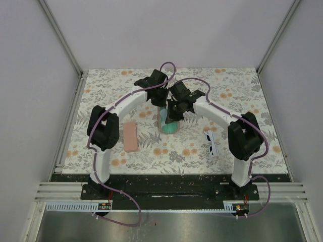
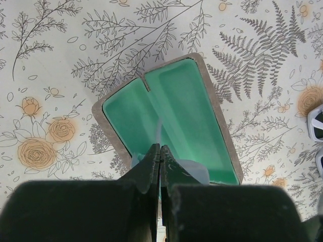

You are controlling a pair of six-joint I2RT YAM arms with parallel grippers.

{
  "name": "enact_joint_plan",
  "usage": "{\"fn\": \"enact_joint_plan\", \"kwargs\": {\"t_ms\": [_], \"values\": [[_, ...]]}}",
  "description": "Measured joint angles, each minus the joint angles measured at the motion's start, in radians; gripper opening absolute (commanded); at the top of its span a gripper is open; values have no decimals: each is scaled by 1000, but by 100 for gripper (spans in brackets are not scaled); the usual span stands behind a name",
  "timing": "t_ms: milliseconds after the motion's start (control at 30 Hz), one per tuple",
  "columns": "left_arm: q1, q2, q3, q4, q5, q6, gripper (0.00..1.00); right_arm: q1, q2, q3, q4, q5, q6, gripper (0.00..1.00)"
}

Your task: Organize the sunglasses

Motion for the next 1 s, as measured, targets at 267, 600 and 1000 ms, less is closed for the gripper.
{"fn": "enact_joint_plan", "kwargs": {"t_ms": [267,600,1000], "values": [[27,42,48,-3,12,8,0,3,53,31,5,0,4,0],[34,129,104,3,40,8,0,4,77,11,7,39,7,0],[11,176,141,18,67,8,0,3,77,-37,2,124,-1,0]]}}
